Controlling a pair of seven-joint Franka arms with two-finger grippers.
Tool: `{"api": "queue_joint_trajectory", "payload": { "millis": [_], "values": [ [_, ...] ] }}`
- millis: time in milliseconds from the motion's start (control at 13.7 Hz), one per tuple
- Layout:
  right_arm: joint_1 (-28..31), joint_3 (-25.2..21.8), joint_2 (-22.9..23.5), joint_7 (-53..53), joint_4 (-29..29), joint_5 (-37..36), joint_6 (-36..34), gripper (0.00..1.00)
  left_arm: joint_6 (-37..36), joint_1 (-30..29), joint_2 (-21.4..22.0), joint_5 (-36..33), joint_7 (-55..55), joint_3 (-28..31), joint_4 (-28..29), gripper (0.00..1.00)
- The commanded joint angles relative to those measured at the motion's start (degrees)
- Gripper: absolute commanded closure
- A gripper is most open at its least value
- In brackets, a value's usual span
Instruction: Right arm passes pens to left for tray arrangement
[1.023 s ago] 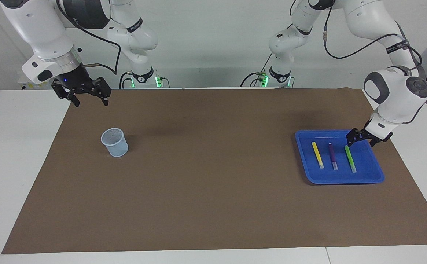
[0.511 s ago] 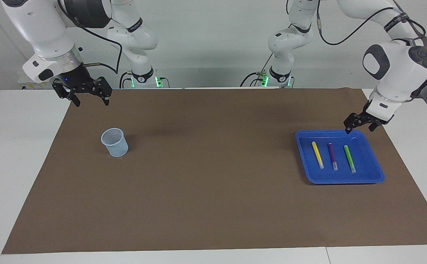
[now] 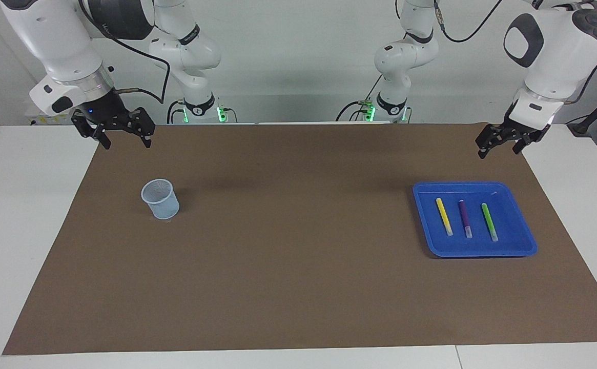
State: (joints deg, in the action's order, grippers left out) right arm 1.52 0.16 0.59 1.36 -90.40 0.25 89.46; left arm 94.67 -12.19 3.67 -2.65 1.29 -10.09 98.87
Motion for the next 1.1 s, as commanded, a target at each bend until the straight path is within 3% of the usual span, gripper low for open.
{"api": "queue_joint_trajectory", "payload": {
  "millis": [0, 146, 365, 511, 1023],
  "values": [
    [-2.7, -2.8, -0.1, -0.7, 0.1, -0.3, 0.0, 0.0, -6.1, 10.1, 0.1, 1.9, -0.7, 9.8, -4.3, 0.0],
    [-3.0, -3.1, -0.1, -0.7, 0.1, -0.4, 0.0, 0.0, -8.1, 13.2, 0.1, 3.7, -0.7, 13.3, -5.3, 0.0],
    [-3.0, -3.1, -0.1, -0.7, 0.0, -0.3, 0.0, 0.0, -9.6, 15.3, 0.4, 5.9, -0.6, 14.1, -6.2, 0.0],
    [-3.0, -3.0, -0.1, -0.7, -0.2, -0.3, 0.0, 0.0, -10.0, 15.6, 2.0, 5.8, -0.2, 13.9, -4.5, 0.0],
    [-2.9, -3.0, -0.1, -0.6, -0.2, -0.4, 0.0, 0.0, -11.9, 16.4, 1.8, 5.1, -0.2, 13.2, -4.9, 0.0]
  ]
}}
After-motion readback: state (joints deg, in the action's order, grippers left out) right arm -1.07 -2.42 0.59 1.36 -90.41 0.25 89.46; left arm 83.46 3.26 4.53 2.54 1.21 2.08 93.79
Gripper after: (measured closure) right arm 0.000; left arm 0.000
